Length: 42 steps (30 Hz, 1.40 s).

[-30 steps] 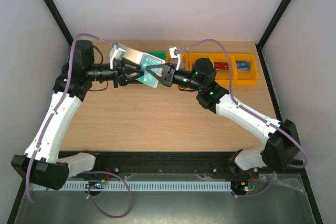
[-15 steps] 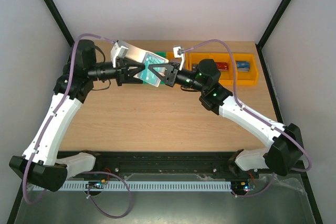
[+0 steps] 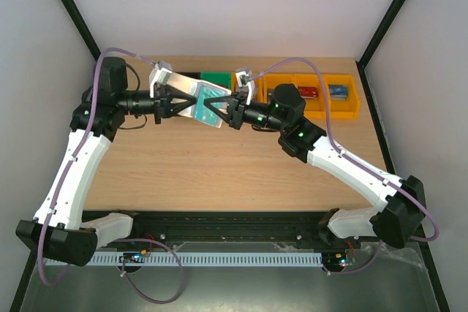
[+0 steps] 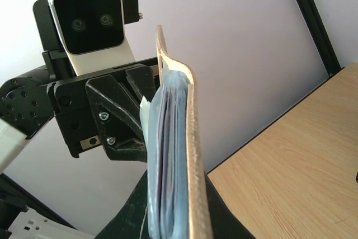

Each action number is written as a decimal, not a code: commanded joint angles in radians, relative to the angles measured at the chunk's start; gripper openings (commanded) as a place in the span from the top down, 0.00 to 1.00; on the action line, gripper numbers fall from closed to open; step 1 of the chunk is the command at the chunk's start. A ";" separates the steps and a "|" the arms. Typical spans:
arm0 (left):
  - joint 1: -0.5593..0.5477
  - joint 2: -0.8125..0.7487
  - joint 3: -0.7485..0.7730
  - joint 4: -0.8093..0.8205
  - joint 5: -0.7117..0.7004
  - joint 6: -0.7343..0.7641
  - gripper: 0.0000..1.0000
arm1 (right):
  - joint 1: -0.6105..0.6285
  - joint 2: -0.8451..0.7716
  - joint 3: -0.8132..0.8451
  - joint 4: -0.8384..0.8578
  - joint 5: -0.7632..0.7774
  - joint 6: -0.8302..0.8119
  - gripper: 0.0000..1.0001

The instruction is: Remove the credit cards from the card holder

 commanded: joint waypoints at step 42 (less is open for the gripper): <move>-0.106 0.032 0.004 -0.021 0.020 0.065 0.98 | 0.026 -0.033 -0.002 0.070 -0.092 -0.025 0.90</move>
